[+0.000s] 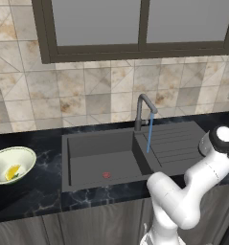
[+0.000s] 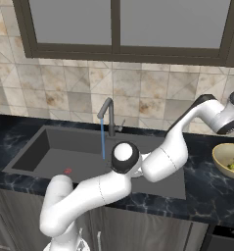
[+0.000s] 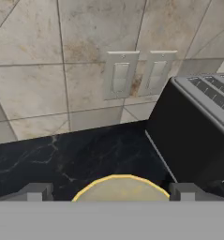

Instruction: Pick the lemon wedges from the sink and place them in one bowl. Place the broccoli in the other bowl. Then turn off the sink faucet.

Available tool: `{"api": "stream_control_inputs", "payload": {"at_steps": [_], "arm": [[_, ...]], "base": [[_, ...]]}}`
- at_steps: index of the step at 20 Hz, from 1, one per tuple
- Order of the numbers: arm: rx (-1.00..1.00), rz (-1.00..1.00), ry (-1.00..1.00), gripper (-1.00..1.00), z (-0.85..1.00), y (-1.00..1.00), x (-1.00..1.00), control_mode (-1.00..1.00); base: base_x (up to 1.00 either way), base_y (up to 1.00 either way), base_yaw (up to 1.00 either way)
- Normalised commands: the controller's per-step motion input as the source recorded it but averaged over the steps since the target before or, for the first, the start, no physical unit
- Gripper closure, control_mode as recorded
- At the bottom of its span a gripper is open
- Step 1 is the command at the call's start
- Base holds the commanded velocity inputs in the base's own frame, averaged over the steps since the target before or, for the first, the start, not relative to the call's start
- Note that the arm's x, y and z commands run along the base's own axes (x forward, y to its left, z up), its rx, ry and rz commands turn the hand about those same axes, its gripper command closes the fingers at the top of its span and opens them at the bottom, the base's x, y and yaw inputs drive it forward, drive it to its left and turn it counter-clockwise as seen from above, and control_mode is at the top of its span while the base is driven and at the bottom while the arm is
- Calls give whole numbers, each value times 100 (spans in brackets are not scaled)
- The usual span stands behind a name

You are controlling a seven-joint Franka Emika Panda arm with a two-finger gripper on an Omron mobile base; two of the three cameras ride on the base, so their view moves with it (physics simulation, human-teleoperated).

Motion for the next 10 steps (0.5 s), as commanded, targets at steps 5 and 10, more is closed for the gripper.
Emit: {"api": "stream_control_inputs", "payload": {"at_steps": [5, 10], "arm": [[-3, 47, -5, -100, 32, 100, -1, -100], [-8, 58, 5, -100, 0, 100, -32, -100]], "base": [[0, 0, 0], [0, 0, 0]]}}
